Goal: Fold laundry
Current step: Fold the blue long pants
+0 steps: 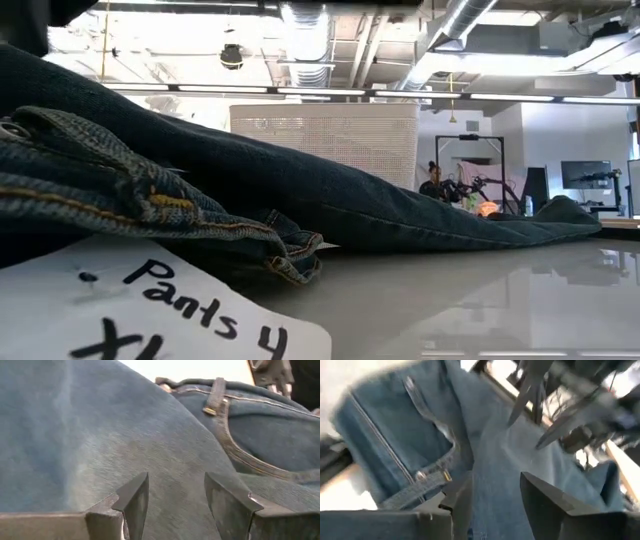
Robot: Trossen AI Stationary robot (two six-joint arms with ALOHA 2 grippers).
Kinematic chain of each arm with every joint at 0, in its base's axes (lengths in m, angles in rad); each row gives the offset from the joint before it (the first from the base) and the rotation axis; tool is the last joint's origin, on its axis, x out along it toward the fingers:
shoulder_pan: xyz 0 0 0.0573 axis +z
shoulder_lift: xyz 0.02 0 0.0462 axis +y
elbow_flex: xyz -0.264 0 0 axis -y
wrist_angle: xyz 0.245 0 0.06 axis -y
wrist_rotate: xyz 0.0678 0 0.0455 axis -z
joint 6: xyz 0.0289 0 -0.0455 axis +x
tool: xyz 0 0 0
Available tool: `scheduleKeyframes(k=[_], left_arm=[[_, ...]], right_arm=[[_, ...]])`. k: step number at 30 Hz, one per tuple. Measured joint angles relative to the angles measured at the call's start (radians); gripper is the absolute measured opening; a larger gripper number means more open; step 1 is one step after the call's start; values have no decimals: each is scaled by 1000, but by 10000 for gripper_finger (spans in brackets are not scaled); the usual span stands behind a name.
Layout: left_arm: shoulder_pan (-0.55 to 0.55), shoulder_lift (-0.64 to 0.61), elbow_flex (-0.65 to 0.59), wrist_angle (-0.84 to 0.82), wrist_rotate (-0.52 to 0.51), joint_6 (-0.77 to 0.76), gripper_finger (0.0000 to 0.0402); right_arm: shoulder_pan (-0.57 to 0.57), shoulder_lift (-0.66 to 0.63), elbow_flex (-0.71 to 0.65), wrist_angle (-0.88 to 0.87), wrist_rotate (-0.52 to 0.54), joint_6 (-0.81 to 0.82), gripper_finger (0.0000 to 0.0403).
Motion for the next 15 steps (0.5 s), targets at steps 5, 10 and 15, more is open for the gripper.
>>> scheduleKeyframes(k=[5,10,15], left_arm=[[2,0,0,29,-17,22,182],[3,1,0,36,-40,52,182],[6,1,0,45,-63,102,182]], right_arm=[[-14,62,78,-123,-3,13,194],[-18,78,73,-171,4,27,194],[-28,77,72,-218,103,65,193]])
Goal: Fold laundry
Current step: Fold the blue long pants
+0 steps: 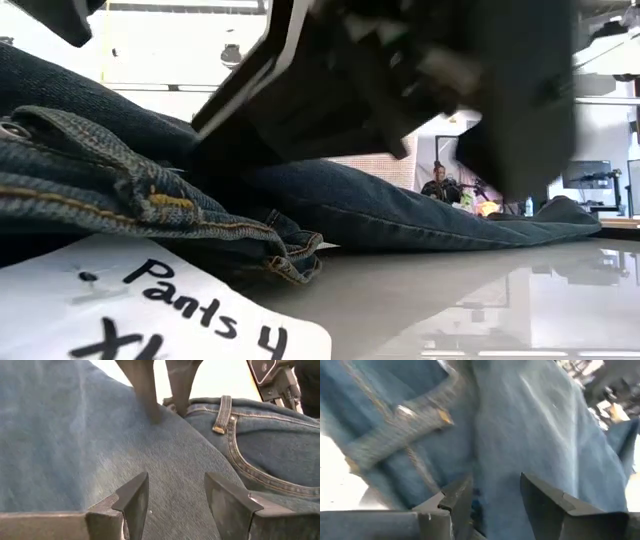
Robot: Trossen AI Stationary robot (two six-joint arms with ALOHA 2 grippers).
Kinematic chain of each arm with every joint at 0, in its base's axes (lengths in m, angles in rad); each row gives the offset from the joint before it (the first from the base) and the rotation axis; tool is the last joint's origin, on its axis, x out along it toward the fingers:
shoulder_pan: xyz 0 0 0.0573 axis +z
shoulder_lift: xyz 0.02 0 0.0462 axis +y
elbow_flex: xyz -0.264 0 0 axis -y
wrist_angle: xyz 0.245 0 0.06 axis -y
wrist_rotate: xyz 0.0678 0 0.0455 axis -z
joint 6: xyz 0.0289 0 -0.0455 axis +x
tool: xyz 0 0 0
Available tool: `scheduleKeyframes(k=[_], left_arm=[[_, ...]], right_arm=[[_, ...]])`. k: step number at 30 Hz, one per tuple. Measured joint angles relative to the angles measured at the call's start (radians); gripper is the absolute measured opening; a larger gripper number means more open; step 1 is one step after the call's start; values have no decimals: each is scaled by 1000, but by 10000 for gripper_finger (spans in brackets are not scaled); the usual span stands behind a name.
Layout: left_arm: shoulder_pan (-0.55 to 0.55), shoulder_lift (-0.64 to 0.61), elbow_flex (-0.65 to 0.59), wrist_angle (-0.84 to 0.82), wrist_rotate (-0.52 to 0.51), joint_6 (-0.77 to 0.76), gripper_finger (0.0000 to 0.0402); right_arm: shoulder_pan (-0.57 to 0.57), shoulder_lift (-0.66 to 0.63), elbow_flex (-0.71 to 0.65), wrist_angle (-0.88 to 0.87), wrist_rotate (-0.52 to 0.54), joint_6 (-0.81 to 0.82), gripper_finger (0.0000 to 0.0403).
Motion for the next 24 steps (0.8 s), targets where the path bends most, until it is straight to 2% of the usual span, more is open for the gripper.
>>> scheduleKeyframes(k=[4,10,14,19,24], left_arm=[[3,0,0,37,-56,39,182],[-11,0,45,168,-112,201,182],[-23,0,102,171,-111,303,182],[-23,6,138,222,-105,469,182],[-25,10,138,232,-104,608,182]], right_arm=[[-22,0,0,-25,1,23,159],[-40,-46,-1,-72,-3,-27,26],[-82,-165,-1,-181,-44,20,33],[-202,-319,0,-386,-296,187,29],[-330,-435,0,-510,-466,299,24]])
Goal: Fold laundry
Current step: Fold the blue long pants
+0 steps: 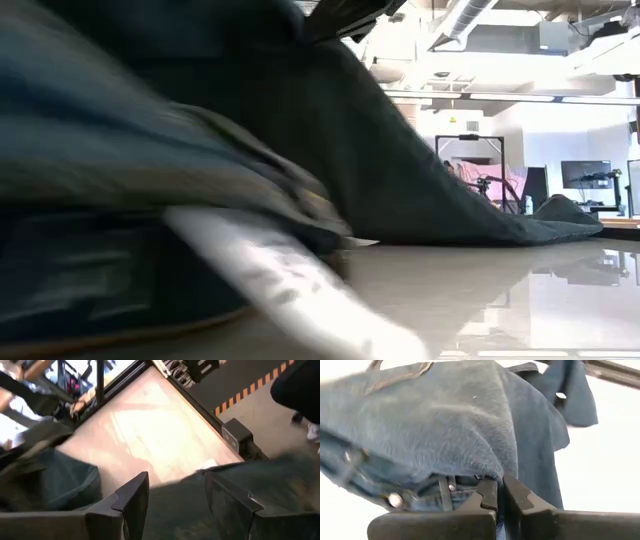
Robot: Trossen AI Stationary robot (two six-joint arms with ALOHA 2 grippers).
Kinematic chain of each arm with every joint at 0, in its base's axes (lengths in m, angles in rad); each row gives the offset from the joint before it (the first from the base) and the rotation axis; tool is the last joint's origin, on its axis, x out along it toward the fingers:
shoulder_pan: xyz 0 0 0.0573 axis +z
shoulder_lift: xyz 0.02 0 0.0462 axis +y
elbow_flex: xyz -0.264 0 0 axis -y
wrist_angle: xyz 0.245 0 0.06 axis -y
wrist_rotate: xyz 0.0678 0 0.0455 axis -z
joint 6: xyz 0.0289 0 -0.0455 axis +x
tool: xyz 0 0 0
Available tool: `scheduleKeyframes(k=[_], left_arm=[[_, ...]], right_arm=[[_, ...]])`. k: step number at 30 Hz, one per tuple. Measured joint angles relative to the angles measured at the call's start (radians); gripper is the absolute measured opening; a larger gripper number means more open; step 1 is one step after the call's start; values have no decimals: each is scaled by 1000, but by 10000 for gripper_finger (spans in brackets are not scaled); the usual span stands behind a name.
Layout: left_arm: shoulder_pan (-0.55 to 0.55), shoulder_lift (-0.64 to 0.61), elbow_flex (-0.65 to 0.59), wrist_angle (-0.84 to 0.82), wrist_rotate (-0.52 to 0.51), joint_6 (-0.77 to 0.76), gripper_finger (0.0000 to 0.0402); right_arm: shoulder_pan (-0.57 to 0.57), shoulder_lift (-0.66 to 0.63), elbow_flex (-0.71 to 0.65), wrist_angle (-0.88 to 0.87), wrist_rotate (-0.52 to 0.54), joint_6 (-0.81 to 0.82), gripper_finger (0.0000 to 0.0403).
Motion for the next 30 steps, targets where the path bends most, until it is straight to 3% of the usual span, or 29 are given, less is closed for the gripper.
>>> scheduleKeyframes(k=[7,13,22,30], left_arm=[[14,14,1,68,9,213,182],[67,114,1,153,111,449,182],[166,211,67,184,101,708,182],[247,346,188,113,215,824,182]], right_arm=[[-146,-90,0,-81,-132,52,30],[-230,-110,0,-118,-216,73,28],[-263,-116,0,-148,-268,106,29],[-264,-128,0,-170,-270,120,29]])
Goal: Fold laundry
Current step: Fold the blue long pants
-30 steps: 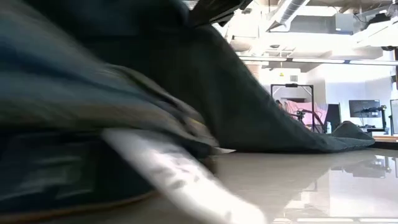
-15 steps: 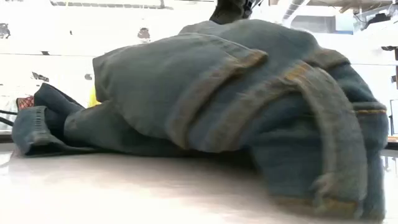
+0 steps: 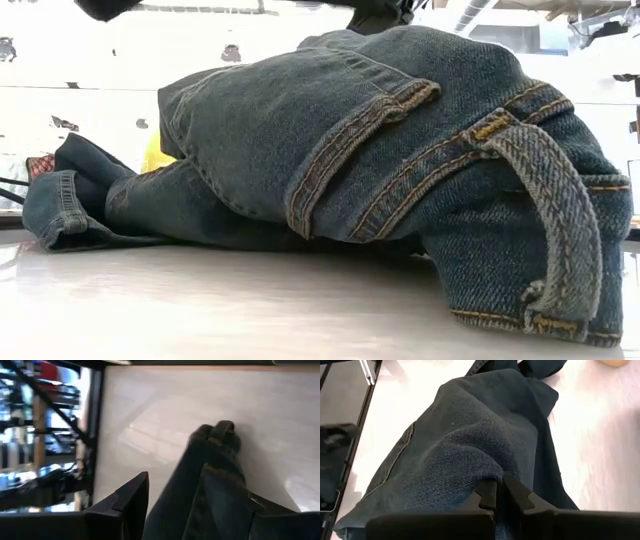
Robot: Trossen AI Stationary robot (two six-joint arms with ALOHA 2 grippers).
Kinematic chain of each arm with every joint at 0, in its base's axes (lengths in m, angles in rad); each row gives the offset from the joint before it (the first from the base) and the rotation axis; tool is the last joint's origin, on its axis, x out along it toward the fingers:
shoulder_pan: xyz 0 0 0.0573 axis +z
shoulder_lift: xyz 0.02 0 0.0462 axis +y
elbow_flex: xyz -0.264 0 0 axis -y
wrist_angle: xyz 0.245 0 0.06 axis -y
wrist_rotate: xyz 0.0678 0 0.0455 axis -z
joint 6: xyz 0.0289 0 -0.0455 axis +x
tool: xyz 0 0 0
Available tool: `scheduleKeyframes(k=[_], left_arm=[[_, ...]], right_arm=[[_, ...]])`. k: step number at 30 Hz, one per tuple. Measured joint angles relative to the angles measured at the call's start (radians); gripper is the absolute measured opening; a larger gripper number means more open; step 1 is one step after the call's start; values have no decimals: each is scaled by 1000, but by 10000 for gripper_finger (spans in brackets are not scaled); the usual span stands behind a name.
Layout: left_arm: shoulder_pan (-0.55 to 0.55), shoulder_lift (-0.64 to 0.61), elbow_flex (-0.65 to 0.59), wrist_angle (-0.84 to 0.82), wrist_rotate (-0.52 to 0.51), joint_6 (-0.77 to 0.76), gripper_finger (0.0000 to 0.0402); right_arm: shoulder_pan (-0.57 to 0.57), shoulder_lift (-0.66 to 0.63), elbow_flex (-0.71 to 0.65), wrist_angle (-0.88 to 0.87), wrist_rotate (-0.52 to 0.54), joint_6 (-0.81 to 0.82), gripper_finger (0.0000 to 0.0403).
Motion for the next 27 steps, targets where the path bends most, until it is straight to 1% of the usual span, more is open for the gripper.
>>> scheduleKeyframes(k=[3,6,8,11,15,17,19,21,23,24,27], left_arm=[[19,81,116,-72,38,-14,182],[29,162,252,-172,50,-4,182],[30,218,342,-281,42,-4,182],[34,294,471,-464,53,-62,182],[40,373,593,-668,89,-143,175],[40,395,624,-724,100,-174,157],[36,395,630,-738,107,-190,127],[32,391,632,-741,101,-200,84],[29,388,631,-757,86,-225,32],[29,387,631,-761,80,-248,17],[28,377,634,-800,74,-348,5]], right_arm=[[0,0,0,-18,0,0,31],[0,0,0,-33,0,-1,32],[0,0,0,-43,0,-1,32],[1,-3,0,-64,-1,-1,30],[1,-14,0,-68,-2,-6,32],[0,-17,0,-65,-2,-10,32],[-4,-23,0,-72,0,-18,30],[-7,-26,0,-75,0,-24,30],[-11,-32,0,-80,0,-26,30],[-12,-32,0,-80,0,-26,31],[-14,-40,0,-92,5,-27,30]])
